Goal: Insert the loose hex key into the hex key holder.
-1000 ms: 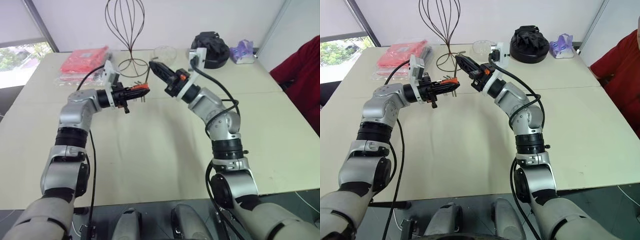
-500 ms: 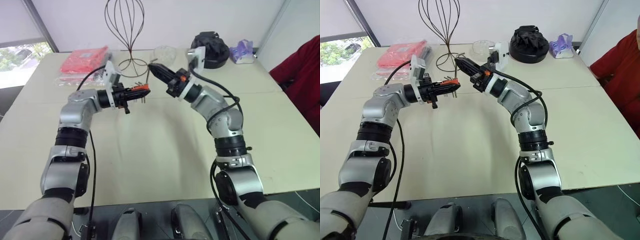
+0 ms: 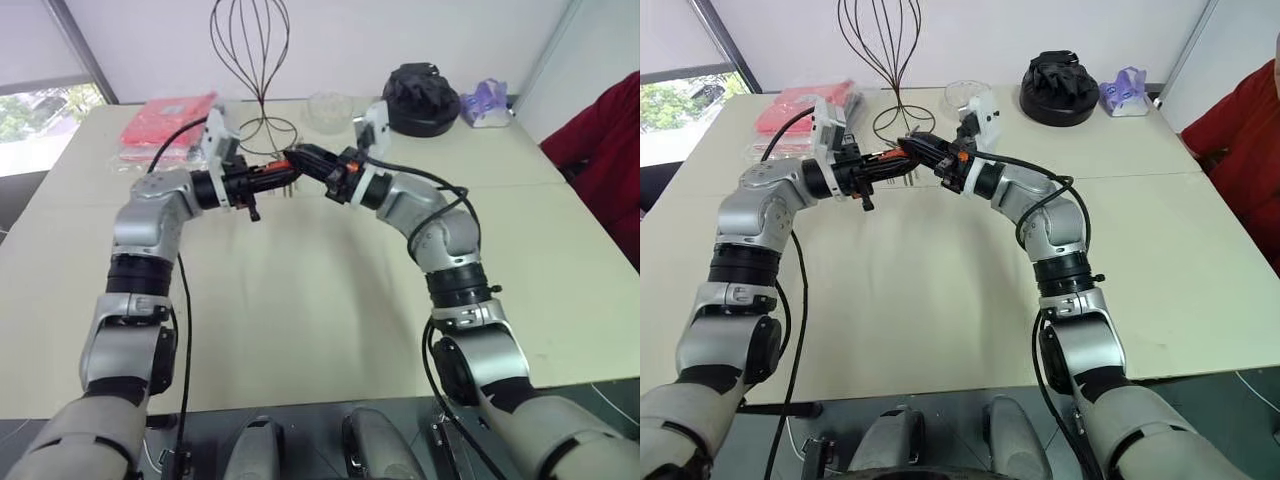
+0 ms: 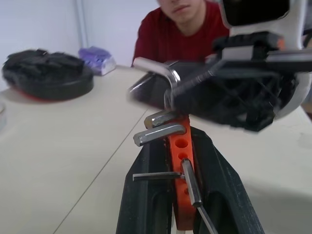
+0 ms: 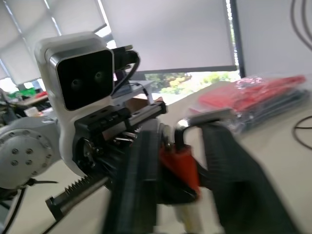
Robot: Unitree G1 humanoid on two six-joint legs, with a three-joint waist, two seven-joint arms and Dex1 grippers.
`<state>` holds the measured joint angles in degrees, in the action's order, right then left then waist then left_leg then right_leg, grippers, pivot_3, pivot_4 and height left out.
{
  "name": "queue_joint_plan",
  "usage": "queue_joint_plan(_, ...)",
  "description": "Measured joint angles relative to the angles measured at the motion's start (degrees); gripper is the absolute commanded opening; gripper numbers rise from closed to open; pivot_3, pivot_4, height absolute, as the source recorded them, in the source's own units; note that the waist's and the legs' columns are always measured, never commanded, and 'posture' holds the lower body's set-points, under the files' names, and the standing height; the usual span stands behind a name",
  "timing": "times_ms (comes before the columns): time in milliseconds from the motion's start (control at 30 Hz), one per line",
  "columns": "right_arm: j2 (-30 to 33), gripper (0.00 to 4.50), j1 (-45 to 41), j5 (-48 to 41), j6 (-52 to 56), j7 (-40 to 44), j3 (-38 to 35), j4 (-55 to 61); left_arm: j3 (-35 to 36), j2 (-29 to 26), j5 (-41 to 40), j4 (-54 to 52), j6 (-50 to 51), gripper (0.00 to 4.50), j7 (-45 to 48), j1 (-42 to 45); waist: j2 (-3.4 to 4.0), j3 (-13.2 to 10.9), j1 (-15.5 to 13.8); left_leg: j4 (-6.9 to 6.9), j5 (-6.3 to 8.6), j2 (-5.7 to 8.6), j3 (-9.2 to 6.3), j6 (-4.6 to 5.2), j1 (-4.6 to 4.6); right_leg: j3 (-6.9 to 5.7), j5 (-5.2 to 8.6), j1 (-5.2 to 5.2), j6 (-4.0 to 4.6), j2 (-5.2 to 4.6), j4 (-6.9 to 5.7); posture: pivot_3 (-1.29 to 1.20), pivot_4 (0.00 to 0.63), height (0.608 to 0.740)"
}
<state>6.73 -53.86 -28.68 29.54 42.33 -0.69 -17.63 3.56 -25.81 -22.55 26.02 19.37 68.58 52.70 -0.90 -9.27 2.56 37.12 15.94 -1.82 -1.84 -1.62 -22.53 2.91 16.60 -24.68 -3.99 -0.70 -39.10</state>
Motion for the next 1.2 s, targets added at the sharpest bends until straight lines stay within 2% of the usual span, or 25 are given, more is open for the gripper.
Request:
queue_joint_plan(67,0.6,3.6,0.0,-0.4,0.9,-0.5,-0.4,0.6,0.0,0.0,0.0,0.0,0.0,0.0,0.0,-0.5,0.0,0.0,0.0,0.0,0.0,0.0,-0.01,0.0,0.0,0.0,0.0,0.0,0.0,0.0,0.0,0.0,0.15,0.74)
queue_joint_plan(233,6.2,3.6,3.4,-4.3,7.8,0.2,-0.9,13.0,0.1,-0.3,-0.1,0.4,0.6,0.0,-0.6,-1.6,0.0,0.0,-0.2,-0.01,0.0,0.0,-0.02,0.01,-0.03,-0.01,0.0,0.0,0.0,-0.03,0.03,0.0,0.15,0.74)
queue_joint_plan(367,12.7,3.6,10.2,-4.3,10.9,1.3,0.9,22.2,0.8,0.1,-1.2,0.1,4.6,0.0,-4.2,-4.3,0.0,0.0,-0.2,0.02,0.02,0.02,-0.02,0.03,-0.02,-0.01,0.0,0.03,0.0,-0.02,0.06,0.0,0.15,0.74)
queue_joint_plan(533,14.2,3.6,16.5,-3.6,11.6,-0.7,1.5,26.6,1.3,0.5,-1.4,-1.2,13.2,0.0,-11.5,-12.3,0.01,0.0,0.6,-0.01,0.05,-0.03,-0.03,0.08,0.07,0.08,0.0,0.0,0.0,0.06,0.0,0.0,0.15,0.74)
queue_joint_plan(600,13.8,3.7,16.7,-3.6,11.6,-1.9,1.4,27.3,0.2,0.6,-0.9,-0.8,15.9,0.93,-13.0,-14.5,-0.01,0.0,0.5,0.01,0.04,-0.02,-0.04,0.08,0.05,0.05,0.0,0.0,0.0,0.07,0.0,0.0,0.15,0.74)
queue_joint_plan(633,13.1,3.7,16.8,-3.6,11.4,-2.7,1.4,27.5,0.5,1.0,-0.9,0.5,17.6,1.25,-14.9,-14.3,-0.02,0.0,0.2,0.03,0.04,-0.01,-0.04,0.07,0.04,0.04,0.0,0.0,0.0,0.06,0.0,0.0,0.15,0.74)
queue_joint_plan(833,11.2,3.7,16.9,-3.5,10.6,-4.4,1.6,27.5,1.2,0.0,0.6,2.4,20.2,4.24,-19.6,-13.6,-0.03,0.0,-0.3,0.04,0.04,0.02,-0.02,0.07,0.01,0.02,0.0,0.02,0.0,-0.01,0.04,0.0,0.15,0.74)
queue_joint_plan(867,11.0,3.7,16.9,-3.5,10.4,-4.4,1.6,27.5,0.9,-0.1,0.9,2.0,20.2,4.49,-20.2,-13.5,-0.02,0.0,-0.3,0.04,0.04,0.02,-0.02,0.06,0.03,0.02,0.0,0.04,0.0,-0.01,0.03,0.0,0.15,0.74)
queue_joint_plan(933,10.8,3.7,16.9,-3.5,10.0,-4.5,1.7,27.5,-0.7,-1.0,2.9,1.6,19.1,4.49,-21.7,-13.0,-0.03,0.0,-0.3,0.04,0.03,0.02,-0.02,0.06,0.08,0.02,0.0,0.08,0.0,0.0,0.03,0.0,0.15,0.74)
queue_joint_plan(1033,11.0,3.7,17.4,-3.5,10.0,-4.7,1.6,27.5,-4.6,-5.0,8.7,-1.4,14.2,4.49,-23.9,-15.2,-0.01,0.0,0.4,-0.05,0.04,-0.03,-0.03,0.07,0.24,0.15,0.01,0.09,0.0,0.03,0.01,0.0,0.15,0.74)
queue_joint_plan(1200,11.7,3.7,20.7,-3.6,10.5,-6.0,1.4,28.1,-1.6,-7.8,9.7,-9.2,14.0,4.49,-28.1,-21.1,-0.02,0.0,0.1,-0.05,0.04,-0.1,-0.05,0.07,0.1,0.11,0.01,0.02,0.01,-0.02,0.02,0.0,0.15,0.74)
